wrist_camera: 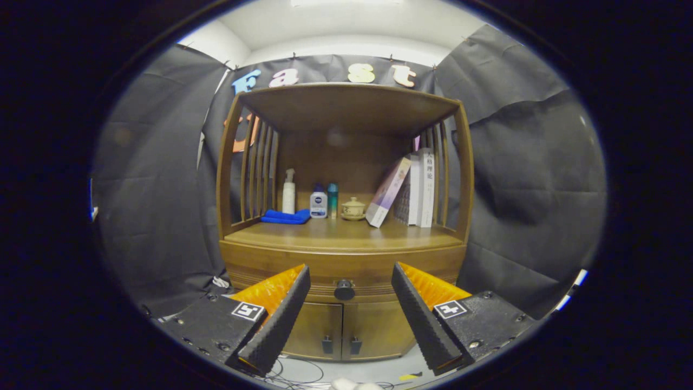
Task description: Pull open the drawer, take out the items inside it, and place them on the countertop above the cabinet.
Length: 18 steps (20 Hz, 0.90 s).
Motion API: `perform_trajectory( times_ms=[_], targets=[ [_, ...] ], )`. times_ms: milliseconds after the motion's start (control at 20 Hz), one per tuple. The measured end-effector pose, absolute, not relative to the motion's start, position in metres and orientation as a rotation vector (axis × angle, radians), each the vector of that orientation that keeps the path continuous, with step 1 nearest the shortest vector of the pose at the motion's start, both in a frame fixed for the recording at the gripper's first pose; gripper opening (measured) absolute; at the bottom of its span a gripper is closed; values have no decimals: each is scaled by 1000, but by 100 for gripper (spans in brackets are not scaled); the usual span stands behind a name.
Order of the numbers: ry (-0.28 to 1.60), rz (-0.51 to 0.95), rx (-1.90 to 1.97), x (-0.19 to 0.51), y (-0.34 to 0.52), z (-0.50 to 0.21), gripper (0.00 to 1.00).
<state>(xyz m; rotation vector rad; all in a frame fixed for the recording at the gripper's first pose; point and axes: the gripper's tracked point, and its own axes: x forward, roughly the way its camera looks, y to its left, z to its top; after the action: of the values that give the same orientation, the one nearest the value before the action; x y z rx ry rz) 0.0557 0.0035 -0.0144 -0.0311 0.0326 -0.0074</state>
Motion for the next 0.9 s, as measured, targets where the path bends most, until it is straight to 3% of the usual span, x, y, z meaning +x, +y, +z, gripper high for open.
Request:
perform_trajectory(
  times_ms=[900],
  targets=[
    [181, -28, -17, 208, 3, -114, 99]
  ],
)
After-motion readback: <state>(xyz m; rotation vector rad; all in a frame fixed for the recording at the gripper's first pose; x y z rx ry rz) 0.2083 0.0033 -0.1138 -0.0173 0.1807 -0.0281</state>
